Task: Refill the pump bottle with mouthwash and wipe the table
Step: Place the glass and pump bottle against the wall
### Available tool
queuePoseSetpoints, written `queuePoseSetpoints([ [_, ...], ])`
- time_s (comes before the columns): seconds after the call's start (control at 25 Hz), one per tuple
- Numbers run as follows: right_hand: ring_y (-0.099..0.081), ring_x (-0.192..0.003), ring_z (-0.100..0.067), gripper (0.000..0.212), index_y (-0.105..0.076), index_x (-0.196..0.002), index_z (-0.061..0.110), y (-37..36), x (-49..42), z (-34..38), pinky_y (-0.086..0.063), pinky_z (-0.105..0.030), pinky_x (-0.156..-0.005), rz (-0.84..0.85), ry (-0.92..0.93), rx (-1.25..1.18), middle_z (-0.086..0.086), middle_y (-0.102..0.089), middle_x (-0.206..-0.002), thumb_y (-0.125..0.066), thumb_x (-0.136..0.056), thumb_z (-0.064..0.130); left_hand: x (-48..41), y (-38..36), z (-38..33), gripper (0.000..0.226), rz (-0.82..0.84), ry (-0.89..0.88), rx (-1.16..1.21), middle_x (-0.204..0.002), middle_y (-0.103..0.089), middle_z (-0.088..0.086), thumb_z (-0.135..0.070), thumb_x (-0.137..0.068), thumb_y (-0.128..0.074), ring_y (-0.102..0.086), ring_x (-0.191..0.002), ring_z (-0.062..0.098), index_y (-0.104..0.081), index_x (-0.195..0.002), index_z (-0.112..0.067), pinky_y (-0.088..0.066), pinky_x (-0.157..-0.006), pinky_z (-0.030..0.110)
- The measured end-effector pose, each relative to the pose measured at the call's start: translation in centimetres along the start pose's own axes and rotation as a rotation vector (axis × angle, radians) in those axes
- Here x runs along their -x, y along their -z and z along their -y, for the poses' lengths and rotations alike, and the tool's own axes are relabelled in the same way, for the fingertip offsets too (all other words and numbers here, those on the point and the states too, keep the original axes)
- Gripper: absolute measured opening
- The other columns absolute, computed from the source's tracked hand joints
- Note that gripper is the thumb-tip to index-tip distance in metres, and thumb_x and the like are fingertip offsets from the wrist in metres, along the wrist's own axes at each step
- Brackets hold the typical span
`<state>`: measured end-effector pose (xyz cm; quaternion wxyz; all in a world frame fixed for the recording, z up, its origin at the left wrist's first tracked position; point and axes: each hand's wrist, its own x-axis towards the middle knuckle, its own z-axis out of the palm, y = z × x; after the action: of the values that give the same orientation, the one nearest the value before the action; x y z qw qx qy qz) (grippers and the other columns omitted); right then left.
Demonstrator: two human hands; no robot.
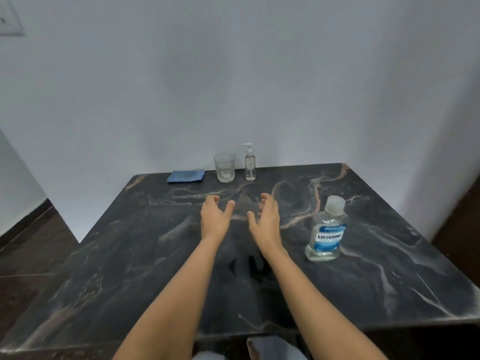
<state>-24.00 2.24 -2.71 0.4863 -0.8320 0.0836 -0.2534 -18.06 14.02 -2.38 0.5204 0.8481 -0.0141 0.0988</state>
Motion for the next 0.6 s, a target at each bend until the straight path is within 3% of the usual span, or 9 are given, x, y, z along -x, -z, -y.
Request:
queuePoseSetpoints([
  [0.16,-0.048,-0.107,-0.012,0.048,-0.038,-0.133,0.012,3.8,5.2,0.6,-0.049,-0.032,-0.092,-0.114,0.153,0.021,-0.002,-0.045,-0.123,-0.059,-0.089,0.013,5.8,0.4,-0.4,0.045,0.000,-0.047,-0.065,-0.124,-0.055,0.007,-0.040,-0.091,-0.060,-0.053,-0.112,0.021,-0.050,-0.123,-0.010,-0.042,-0.086,0.030],
  [0.28,-0.046,-0.110,-0.020,0.050,-0.040,-0.125,0.012,6.5,7.7,-0.4,-0.046,-0.035,-0.095,-0.386,0.250,0.130,-0.010,-0.046,-0.121,-0.068,-0.083,0.016,8.7,0.1,-0.3,0.044,0.004,-0.053,-0.097,-0.126,-0.056,0.007,-0.041,-0.092,-0.058,-0.053,-0.115,0.023,-0.052,-0.122,-0.010,-0.041,-0.087,0.031],
  [0.4,-0.037,-0.115,-0.028,0.072,-0.037,-0.128,0.013,9.1,8.4,-1.9,-0.036,-0.044,-0.099,-0.635,0.047,0.231,-0.018,-0.041,-0.127,-0.080,-0.071,0.026,10.7,-0.3,-0.4,0.043,0.008,-0.043,-0.104,-0.126,-0.056,0.007,-0.041,-0.093,-0.057,-0.054,-0.114,0.023,-0.052,-0.122,-0.010,-0.042,-0.087,0.031],
  [0.52,-0.034,-0.127,-0.032,0.098,-0.027,-0.140,0.009,11.0,8.1,-3.2,-0.032,-0.049,-0.104,-0.562,-0.189,0.230,-0.019,-0.032,-0.140,-0.085,-0.065,0.032,11.7,-0.8,-0.8,0.042,0.014,-0.047,-0.108,-0.125,-0.056,0.008,-0.040,-0.093,-0.056,-0.054,-0.114,0.023,-0.053,-0.122,-0.010,-0.042,-0.088,0.032],
  [0.6,-0.034,-0.132,-0.035,0.104,-0.022,-0.144,0.006,11.5,7.6,-4.1,-0.031,-0.051,-0.106,-0.470,-0.247,0.196,-0.019,-0.030,-0.144,-0.085,-0.066,0.030,11.9,-1.0,-1.0,0.041,0.024,-0.054,-0.106,-0.125,-0.056,0.007,-0.040,-0.094,-0.056,-0.054,-0.114,0.022,-0.053,-0.122,-0.010,-0.043,-0.087,0.032],
])
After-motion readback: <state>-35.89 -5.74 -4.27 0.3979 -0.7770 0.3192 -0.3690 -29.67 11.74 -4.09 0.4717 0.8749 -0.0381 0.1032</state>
